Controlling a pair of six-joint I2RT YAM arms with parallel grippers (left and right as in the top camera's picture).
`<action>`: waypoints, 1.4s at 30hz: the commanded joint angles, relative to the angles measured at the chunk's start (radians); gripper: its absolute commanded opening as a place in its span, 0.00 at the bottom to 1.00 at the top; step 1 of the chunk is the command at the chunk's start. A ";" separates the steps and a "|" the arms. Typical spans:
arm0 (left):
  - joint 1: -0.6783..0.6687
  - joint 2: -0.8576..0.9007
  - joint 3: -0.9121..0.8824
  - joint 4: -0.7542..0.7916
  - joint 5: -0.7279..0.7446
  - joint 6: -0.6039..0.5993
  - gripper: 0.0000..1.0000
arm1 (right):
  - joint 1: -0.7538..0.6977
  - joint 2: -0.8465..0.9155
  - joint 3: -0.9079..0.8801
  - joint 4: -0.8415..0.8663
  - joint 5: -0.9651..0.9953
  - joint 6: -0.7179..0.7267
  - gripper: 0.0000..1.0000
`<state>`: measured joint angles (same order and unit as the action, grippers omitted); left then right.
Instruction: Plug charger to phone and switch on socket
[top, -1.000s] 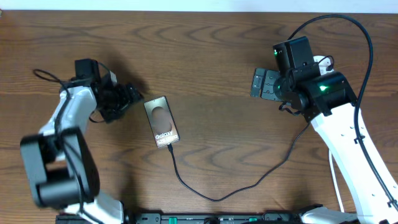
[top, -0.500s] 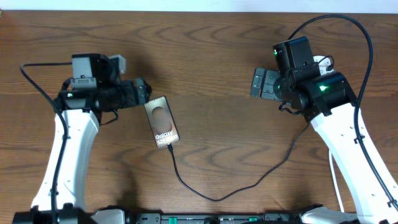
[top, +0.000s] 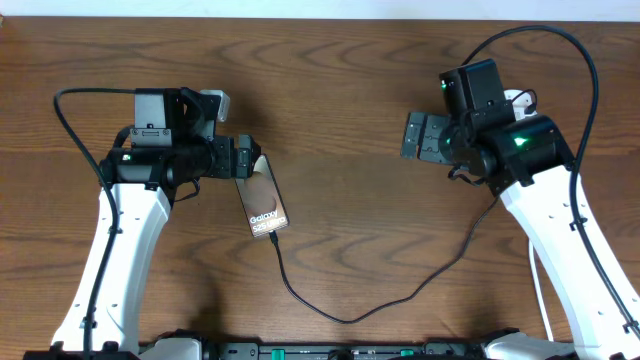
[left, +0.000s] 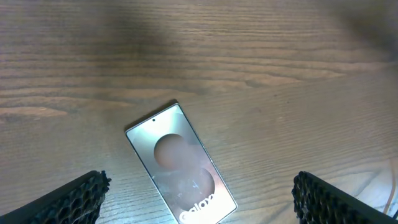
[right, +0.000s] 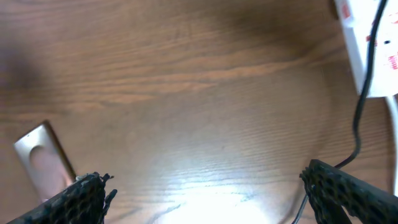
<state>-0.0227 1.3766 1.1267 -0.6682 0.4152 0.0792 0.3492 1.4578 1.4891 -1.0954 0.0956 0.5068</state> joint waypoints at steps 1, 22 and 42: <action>-0.001 -0.008 0.014 0.004 -0.008 0.014 0.96 | -0.038 0.003 -0.004 -0.008 -0.087 -0.024 0.99; 0.000 -0.008 0.014 0.010 -0.009 0.014 0.96 | -0.702 0.018 0.054 -0.023 -0.523 -0.385 0.99; 0.000 -0.008 0.010 0.010 -0.009 0.014 0.97 | -0.849 0.492 0.116 0.167 -0.614 -0.673 0.99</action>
<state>-0.0227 1.3766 1.1267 -0.6556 0.4122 0.0795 -0.4950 1.9270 1.5589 -0.9695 -0.4881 -0.1097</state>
